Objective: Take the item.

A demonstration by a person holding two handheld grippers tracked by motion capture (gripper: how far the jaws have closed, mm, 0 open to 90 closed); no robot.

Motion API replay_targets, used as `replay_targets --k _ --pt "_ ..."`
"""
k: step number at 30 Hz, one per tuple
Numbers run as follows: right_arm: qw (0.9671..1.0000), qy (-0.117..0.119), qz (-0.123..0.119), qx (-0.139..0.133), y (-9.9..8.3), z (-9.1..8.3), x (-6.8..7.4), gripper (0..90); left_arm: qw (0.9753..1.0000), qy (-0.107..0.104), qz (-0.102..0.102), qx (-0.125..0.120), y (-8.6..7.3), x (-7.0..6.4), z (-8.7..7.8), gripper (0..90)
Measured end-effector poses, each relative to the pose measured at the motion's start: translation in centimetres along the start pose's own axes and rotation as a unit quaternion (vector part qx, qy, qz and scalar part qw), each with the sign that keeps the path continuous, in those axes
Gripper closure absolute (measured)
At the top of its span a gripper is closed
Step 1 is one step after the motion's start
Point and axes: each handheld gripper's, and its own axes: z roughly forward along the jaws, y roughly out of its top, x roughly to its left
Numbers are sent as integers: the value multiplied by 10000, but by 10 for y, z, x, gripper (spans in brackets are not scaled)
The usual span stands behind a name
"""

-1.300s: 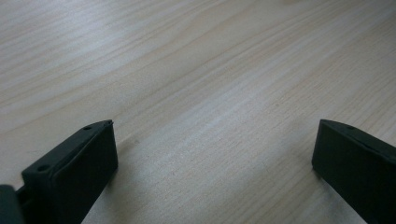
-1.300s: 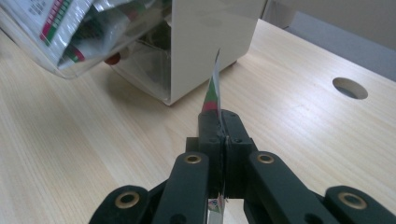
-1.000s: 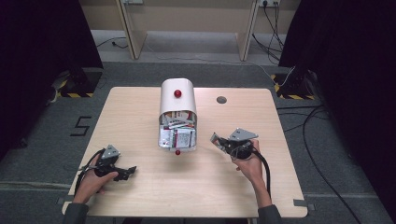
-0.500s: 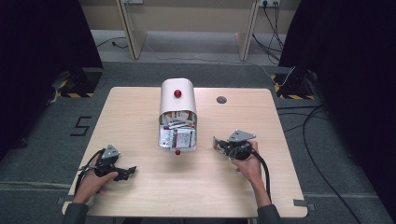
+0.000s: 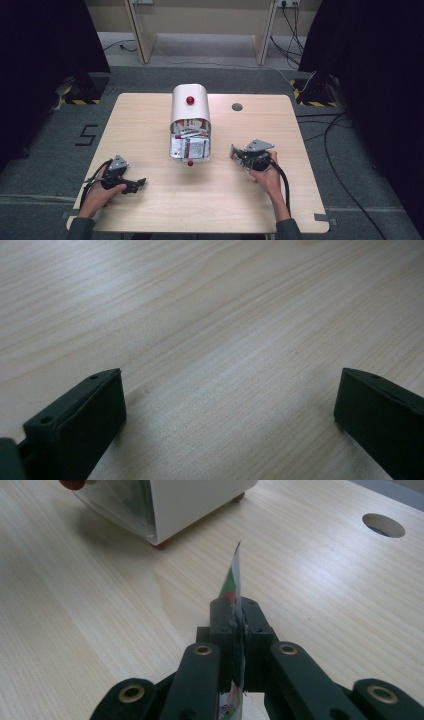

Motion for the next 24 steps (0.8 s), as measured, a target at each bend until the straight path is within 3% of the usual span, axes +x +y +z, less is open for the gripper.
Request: replay_targets --k 24 --pt "9996 -212 50 198 -6 2 -8 752 10000 3 2 0 0 0 0 0"
